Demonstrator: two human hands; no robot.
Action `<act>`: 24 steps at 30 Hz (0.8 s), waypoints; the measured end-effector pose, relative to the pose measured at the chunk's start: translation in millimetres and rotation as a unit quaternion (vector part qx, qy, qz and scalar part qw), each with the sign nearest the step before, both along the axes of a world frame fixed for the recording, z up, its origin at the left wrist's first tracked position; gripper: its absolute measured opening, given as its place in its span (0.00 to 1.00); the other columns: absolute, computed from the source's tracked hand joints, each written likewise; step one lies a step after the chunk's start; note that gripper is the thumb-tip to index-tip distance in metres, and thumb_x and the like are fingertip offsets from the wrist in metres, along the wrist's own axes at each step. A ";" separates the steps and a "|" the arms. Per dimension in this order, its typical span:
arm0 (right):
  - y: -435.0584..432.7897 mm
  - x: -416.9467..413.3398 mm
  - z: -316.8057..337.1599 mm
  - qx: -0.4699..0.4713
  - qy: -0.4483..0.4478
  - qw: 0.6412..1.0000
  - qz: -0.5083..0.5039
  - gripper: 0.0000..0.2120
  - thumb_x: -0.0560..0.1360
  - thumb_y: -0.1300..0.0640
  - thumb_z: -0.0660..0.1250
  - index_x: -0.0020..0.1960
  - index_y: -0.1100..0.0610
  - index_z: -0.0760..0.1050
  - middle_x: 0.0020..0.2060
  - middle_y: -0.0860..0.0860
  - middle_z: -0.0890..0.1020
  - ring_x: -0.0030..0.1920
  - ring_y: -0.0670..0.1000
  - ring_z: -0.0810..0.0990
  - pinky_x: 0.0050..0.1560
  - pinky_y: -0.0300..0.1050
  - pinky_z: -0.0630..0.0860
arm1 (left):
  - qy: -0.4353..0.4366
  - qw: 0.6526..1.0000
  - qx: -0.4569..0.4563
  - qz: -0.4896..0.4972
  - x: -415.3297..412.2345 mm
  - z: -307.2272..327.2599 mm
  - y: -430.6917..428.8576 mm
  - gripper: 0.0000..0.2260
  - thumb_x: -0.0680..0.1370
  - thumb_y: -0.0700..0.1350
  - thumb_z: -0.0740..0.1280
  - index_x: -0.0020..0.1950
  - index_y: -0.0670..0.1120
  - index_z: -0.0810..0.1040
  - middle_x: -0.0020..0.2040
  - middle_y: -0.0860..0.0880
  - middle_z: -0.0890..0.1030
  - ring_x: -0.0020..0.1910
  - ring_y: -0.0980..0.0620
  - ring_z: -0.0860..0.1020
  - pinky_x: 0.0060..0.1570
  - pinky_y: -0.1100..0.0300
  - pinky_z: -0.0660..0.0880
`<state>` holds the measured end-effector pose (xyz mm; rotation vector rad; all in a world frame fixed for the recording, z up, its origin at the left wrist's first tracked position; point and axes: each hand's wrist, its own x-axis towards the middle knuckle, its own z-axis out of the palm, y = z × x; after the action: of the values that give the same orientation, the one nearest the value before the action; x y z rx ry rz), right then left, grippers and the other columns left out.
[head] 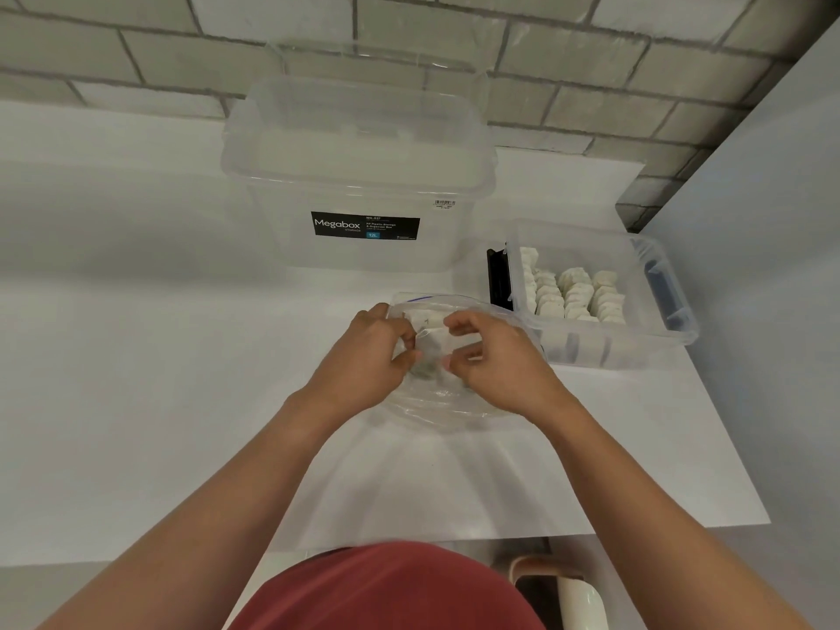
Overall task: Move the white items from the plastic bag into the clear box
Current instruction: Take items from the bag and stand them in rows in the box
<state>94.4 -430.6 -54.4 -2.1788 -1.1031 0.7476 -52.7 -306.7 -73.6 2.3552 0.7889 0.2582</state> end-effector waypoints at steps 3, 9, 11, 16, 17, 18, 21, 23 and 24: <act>-2.3 -6.8 8.1 0.061 -0.125 0.990 0.039 0.10 0.77 0.53 0.70 0.58 0.48 0.80 0.51 0.41 0.83 0.45 0.42 0.83 0.50 0.43 0.80 | 0.020 0.999 0.045 -0.018 -0.3 1.5 -2.5 0.04 0.78 0.46 0.68 0.50 0.47 0.80 0.50 0.49 0.73 0.53 0.47 0.72 0.50 0.49 0.75; -8.0 -1.1 16.4 0.097 -0.188 0.976 0.057 0.04 0.76 0.56 0.72 0.50 0.50 0.85 0.43 0.43 0.84 0.42 0.44 0.82 0.47 0.48 0.80 | 0.023 1.000 0.015 -0.015 4.8 7.2 -6.9 0.13 0.76 0.50 0.72 0.59 0.52 0.78 0.54 0.51 0.74 0.56 0.50 0.72 0.51 0.57 0.72; -17.8 7.7 31.1 0.127 -0.181 0.975 0.033 0.04 0.77 0.55 0.73 0.50 0.48 0.86 0.43 0.42 0.84 0.43 0.43 0.82 0.48 0.42 0.80 | 0.020 1.000 -0.008 0.003 4.7 6.8 -6.7 0.18 0.74 0.53 0.73 0.62 0.54 0.77 0.55 0.52 0.74 0.55 0.51 0.73 0.48 0.60 0.68; -41.6 64.6 75.2 0.174 -0.171 0.967 -0.070 0.01 0.75 0.53 0.75 0.46 0.48 0.86 0.39 0.38 0.85 0.40 0.39 0.81 0.41 0.28 0.72 | 0.007 0.999 -0.019 0.037 7.4 1.4 -9.7 0.18 0.73 0.53 0.74 0.62 0.55 0.76 0.52 0.54 0.74 0.54 0.50 0.75 0.48 0.60 0.68; -40.8 82.3 78.7 0.183 -0.187 0.961 -0.093 0.01 0.75 0.53 0.75 0.45 0.48 0.85 0.39 0.38 0.85 0.40 0.39 0.81 0.41 0.28 0.72 | 0.006 0.999 -0.017 0.041 7.5 0.6 -10.7 0.18 0.73 0.54 0.74 0.62 0.56 0.76 0.52 0.54 0.74 0.54 0.50 0.76 0.48 0.60 0.69; -37.7 100.5 79.0 0.187 -0.203 0.955 -0.110 0.01 0.75 0.53 0.74 0.46 0.48 0.85 0.40 0.39 0.85 0.39 0.40 0.81 0.42 0.29 0.72 | 0.005 0.999 -0.016 0.044 7.4 -0.1 -11.6 0.18 0.73 0.54 0.74 0.62 0.56 0.76 0.52 0.55 0.74 0.54 0.50 0.76 0.49 0.60 0.69; -21.0 150.9 66.9 0.147 -0.247 0.949 -0.130 0.02 0.76 0.51 0.73 0.47 0.47 0.85 0.43 0.42 0.85 0.37 0.43 0.80 0.46 0.43 0.78 | 0.009 0.998 -0.016 0.052 7.2 -0.5 -13.8 0.18 0.73 0.55 0.73 0.62 0.57 0.76 0.54 0.55 0.75 0.54 0.50 0.76 0.50 0.59 0.69; -9.6 175.5 52.8 0.093 -0.273 0.950 -0.118 0.03 0.76 0.53 0.72 0.48 0.46 0.85 0.43 0.44 0.83 0.40 0.46 0.80 0.47 0.48 0.79 | 0.015 0.998 -0.014 0.057 6.6 -0.2 -14.4 0.18 0.73 0.55 0.73 0.62 0.57 0.76 0.54 0.56 0.75 0.53 0.52 0.75 0.50 0.60 0.69; -4.5 184.6 45.4 0.063 -0.277 0.953 -0.107 0.04 0.76 0.53 0.71 0.47 0.45 0.85 0.43 0.44 0.82 0.42 0.48 0.81 0.48 0.49 0.80 | 0.018 0.998 -0.013 0.060 6.4 0.2 -14.5 0.18 0.73 0.55 0.73 0.62 0.58 0.76 0.53 0.56 0.75 0.53 0.52 0.75 0.50 0.60 0.69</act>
<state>278.9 -435.1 -9.0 -2.4093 -1.1053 -0.0451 -46.3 -321.2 -73.4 2.2982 0.9460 0.2547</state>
